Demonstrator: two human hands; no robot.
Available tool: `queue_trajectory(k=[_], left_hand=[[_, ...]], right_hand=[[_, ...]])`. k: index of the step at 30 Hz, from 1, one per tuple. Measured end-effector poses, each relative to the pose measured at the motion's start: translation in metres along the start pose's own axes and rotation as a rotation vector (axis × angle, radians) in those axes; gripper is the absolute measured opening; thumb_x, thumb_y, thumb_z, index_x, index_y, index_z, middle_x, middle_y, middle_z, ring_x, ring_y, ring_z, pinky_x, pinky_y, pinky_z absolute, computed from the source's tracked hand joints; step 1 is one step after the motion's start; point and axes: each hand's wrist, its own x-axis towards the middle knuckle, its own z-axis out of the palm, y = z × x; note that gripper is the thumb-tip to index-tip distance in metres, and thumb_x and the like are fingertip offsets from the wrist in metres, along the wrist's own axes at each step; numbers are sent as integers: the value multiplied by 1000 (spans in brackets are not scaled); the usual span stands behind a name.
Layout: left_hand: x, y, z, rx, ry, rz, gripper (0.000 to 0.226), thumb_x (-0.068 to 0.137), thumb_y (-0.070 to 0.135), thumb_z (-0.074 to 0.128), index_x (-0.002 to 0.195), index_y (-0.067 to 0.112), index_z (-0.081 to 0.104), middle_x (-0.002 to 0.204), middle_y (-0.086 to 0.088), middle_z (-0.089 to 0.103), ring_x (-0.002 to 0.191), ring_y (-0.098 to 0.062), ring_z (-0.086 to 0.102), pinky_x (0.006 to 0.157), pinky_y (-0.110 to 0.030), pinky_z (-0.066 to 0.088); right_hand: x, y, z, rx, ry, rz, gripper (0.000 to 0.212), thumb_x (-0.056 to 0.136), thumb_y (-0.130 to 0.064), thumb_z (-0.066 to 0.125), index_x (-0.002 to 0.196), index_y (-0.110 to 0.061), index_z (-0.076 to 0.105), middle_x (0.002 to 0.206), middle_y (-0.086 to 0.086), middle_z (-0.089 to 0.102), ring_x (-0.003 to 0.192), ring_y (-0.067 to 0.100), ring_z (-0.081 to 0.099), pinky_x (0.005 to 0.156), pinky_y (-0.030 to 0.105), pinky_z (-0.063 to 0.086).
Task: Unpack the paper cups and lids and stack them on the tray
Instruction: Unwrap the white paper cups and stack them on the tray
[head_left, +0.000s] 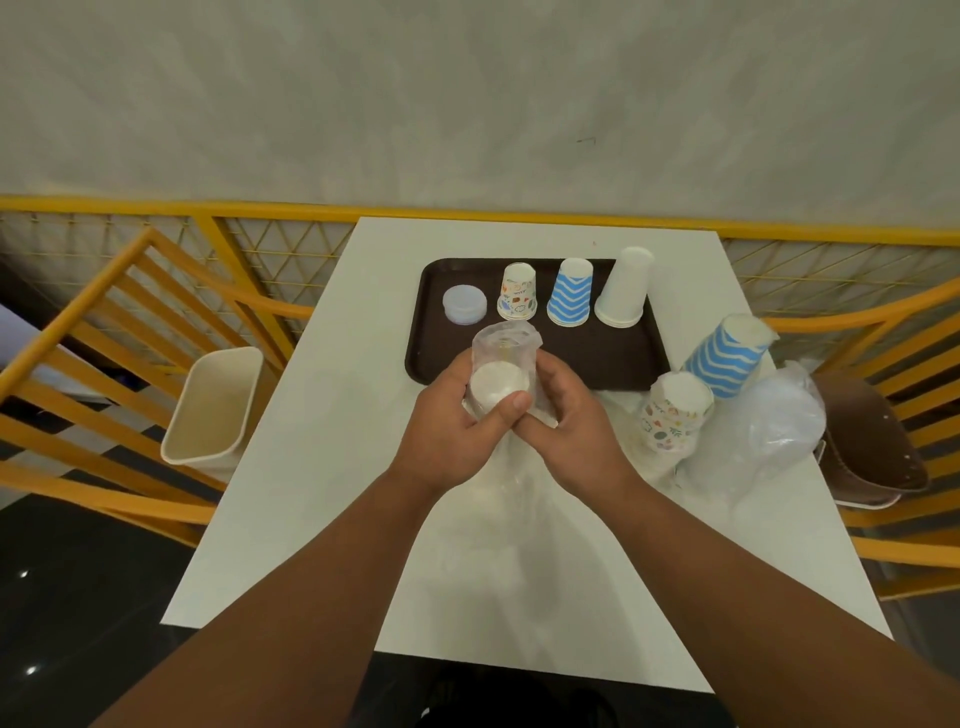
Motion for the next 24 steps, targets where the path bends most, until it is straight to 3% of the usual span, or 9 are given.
queue_trajectory(k=[6,11,14,16,18,20,22,24], left_hand=[[13,14,-3,-42,57,64,33,89,29,70,115,41,55,104,21,68,100,3,64,83,-13,49],[30,39,-9,-84,128,95,26,88,29,71,112,23,63,101,7,71,95,-5,68,85,-28,55],[41,53,-14,-97,164,103,35,84,40,73,111,21,63,101,6,71,96,-9,68,87,-37,56],[48,61,-16,-94,184,124,37,81,44,74,107,21,63,100,5,70,96,-11,67,87,-40,55],[56,74,-18,-130,188,147,27,82,35,76,100,20,61,95,6,69,90,-11,67,86,-39,56],[65,91,-20,-207,173,164,22,82,29,77,92,25,58,86,12,66,84,-9,66,83,-40,57],[75,109,-22,-294,156,196,22,82,26,75,86,27,54,80,16,64,80,-8,64,79,-38,56],[84,126,-23,-423,146,206,20,84,21,72,85,23,52,79,12,65,79,-11,63,79,-37,54]], right_hand=[[7,-26,-8,70,36,-116,55,85,-26,69,137,-19,53,129,-6,62,121,10,58,105,42,46],[15,-57,-18,142,13,-201,50,77,-37,66,126,-35,58,121,-3,65,115,18,61,100,53,48],[20,-71,-27,142,-35,-233,64,73,-38,67,134,-25,54,127,3,61,117,18,59,100,52,47],[24,-79,-32,132,-59,-265,64,71,-42,68,132,-32,52,128,2,58,119,17,56,101,47,47],[30,-89,-36,45,-59,-320,65,67,-48,70,127,-40,47,127,-8,52,126,13,47,107,36,40],[40,-101,-39,7,-86,-345,79,61,-48,80,131,-39,44,133,-12,48,132,12,42,111,35,36],[51,-114,-42,82,-148,-333,102,58,-37,90,143,-21,37,143,0,47,136,14,43,112,37,38],[60,-131,-47,151,-191,-288,115,54,-34,94,148,-15,30,146,3,47,136,15,44,110,41,41]])
